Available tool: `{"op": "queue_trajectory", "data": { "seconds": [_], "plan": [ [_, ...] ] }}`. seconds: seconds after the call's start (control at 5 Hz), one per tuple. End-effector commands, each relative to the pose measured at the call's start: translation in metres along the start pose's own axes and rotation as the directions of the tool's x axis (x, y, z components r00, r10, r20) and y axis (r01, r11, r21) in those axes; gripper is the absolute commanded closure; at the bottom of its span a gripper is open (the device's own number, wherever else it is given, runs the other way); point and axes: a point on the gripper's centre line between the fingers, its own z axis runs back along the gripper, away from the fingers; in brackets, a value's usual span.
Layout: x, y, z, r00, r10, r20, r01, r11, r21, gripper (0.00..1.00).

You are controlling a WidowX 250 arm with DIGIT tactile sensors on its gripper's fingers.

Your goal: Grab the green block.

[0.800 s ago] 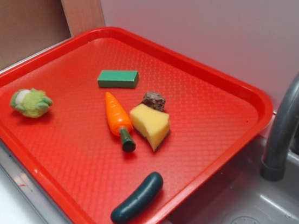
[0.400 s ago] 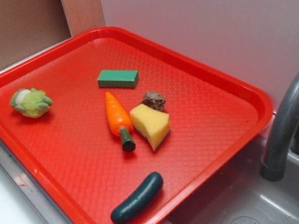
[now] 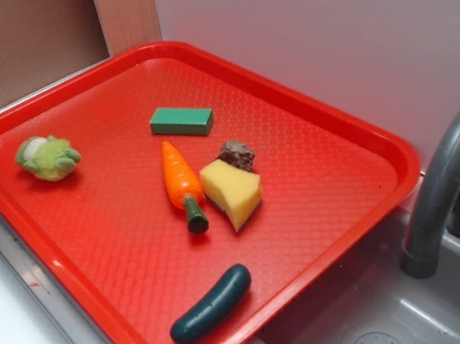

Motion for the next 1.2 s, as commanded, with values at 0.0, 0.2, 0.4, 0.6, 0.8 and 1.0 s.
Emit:
{"op": "queue_trajectory", "data": {
  "seconds": [0.0, 0.2, 0.4, 0.6, 0.8, 1.0],
  "plan": [
    [0.038, -0.038, -0.024, 0.903, -0.415, 0.107, 0.413, 0.910, 0.049, 0.00],
    [0.048, -0.050, -0.043, 0.849, -0.518, 0.106, 0.516, 0.855, 0.046, 0.00],
    [0.055, -0.060, -0.061, 0.809, -0.581, 0.082, 0.579, 0.814, 0.056, 0.00],
    [0.068, -0.056, -0.076, 0.838, -0.542, 0.062, 0.541, 0.841, 0.031, 0.00],
    [0.077, -0.064, -0.106, 0.816, -0.577, 0.045, 0.578, 0.814, -0.057, 0.00],
    [0.083, -0.068, -0.144, 0.819, -0.573, -0.033, 0.569, 0.818, -0.083, 0.00]
  ]
}}
